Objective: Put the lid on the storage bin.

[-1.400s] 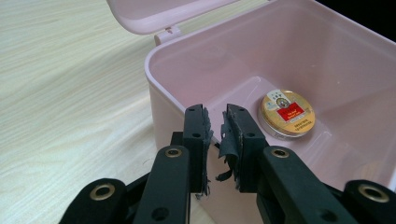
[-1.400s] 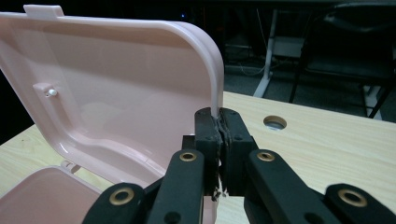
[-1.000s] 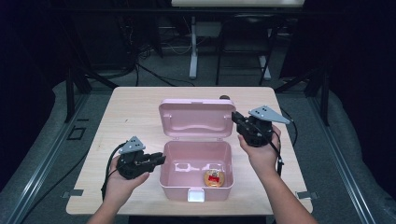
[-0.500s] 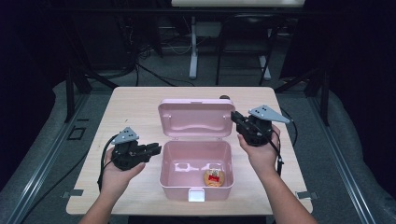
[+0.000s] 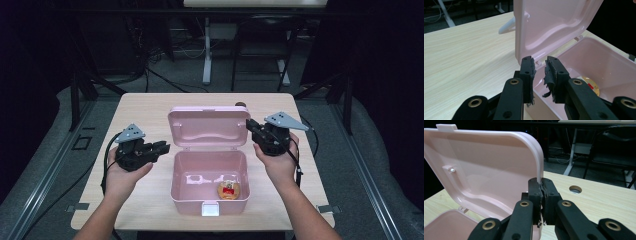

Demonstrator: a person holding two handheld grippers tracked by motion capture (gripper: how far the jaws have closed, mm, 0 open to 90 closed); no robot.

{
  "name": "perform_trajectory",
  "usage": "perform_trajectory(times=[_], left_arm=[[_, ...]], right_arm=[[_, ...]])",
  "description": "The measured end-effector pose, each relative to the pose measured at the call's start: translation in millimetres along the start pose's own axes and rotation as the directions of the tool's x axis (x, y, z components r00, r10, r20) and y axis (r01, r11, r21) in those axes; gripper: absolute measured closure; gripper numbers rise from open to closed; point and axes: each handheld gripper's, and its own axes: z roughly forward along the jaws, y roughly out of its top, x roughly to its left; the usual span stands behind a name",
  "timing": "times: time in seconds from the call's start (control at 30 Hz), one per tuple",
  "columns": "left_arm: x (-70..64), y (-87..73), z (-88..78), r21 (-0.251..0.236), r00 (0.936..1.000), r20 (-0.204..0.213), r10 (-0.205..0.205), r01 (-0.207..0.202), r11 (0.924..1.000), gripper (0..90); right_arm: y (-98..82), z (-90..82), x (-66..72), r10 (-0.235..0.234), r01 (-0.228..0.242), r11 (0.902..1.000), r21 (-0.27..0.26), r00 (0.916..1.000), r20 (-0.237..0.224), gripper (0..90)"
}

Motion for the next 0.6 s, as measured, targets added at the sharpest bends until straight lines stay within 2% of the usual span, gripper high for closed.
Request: perform_trajectory(times=[0.2, 0.4, 0.6], left_arm=[[2.2, 9.8, -3.7, -0.024, 0.9999, -0.013, -0.001, 0.001, 0.9997, 74.7], [5.0, 19.3, -4.3, -0.048, 0.9995, -0.030, -0.009, 0.008, 0.9988, 70.0], [6.0, 30.3, -3.1, -0.067, 0.9990, -0.045, -0.005, 0.002, 0.9978, 70.1]], right_arm=[[-0.2, 0.2, 1.4, 0.000, 0.000, 1.0000, 0.000, 1.0000, 0.003, 86.7], [-0.3, -0.3, 1.5, -0.003, 0.003, 1.0000, 0.001, 1.0000, 0.001, 86.7], [-0.3, -0.7, 1.6, -0.005, 0.005, 1.0000, 0.004, 1.0000, 0.000, 86.8]])
